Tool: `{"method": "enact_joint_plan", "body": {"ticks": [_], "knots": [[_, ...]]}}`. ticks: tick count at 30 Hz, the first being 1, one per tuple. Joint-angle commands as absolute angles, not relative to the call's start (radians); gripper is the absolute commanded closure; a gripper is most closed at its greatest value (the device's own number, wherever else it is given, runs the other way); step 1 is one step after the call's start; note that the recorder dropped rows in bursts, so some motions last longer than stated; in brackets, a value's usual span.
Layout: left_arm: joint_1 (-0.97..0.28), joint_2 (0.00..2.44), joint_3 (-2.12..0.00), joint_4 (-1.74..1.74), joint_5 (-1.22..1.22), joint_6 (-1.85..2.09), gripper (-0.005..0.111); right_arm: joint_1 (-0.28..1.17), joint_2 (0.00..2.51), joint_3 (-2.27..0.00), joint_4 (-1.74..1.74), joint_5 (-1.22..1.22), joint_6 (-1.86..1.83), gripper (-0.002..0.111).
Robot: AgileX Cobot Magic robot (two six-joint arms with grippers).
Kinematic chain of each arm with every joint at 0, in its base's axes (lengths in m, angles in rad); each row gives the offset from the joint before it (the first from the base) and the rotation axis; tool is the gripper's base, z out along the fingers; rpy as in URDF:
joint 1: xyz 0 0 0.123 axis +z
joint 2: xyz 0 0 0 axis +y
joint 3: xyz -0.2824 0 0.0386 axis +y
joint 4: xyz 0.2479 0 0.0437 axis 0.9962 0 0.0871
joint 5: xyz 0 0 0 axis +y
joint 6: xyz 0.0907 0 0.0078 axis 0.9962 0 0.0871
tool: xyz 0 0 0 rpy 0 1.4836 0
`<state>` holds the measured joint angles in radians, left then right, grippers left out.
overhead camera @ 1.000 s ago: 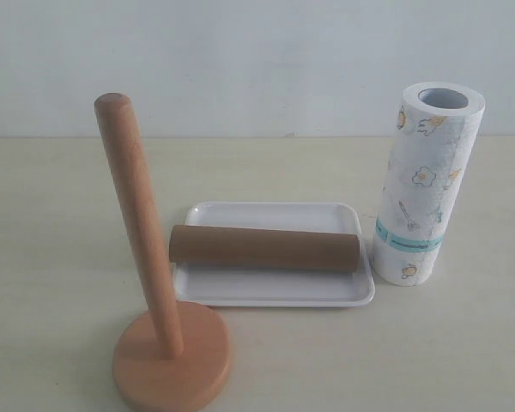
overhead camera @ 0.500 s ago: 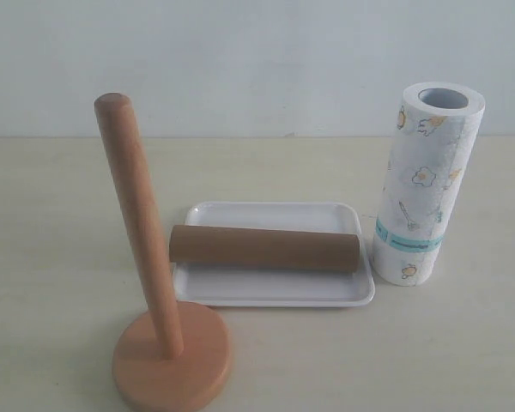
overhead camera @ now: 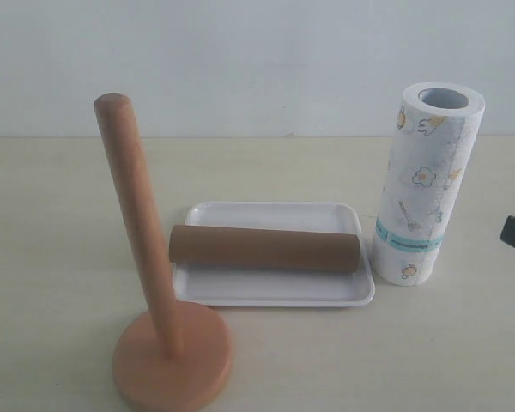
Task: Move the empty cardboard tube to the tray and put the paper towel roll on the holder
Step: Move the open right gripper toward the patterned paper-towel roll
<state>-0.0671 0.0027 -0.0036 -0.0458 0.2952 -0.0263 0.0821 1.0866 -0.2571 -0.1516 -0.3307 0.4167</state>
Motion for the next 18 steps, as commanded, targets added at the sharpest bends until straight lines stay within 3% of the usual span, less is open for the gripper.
{"method": "enact_joint_plan", "body": {"ticks": [1,12,18], "knots": [[-0.063,0.000,0.000,-0.045,0.295,-0.024,0.103,0.124,1.138,-0.261,-0.332,-0.395,0.526,0.108],[-0.063,0.000,0.000,-0.045,0.295,-0.024,0.103,0.200,1.151,-0.261,-0.366,-0.644,0.498,0.108],[-0.063,0.000,0.000,-0.045,0.295,-0.024,0.103,0.200,1.151,-0.261,-0.366,-0.637,0.473,0.107]]}}
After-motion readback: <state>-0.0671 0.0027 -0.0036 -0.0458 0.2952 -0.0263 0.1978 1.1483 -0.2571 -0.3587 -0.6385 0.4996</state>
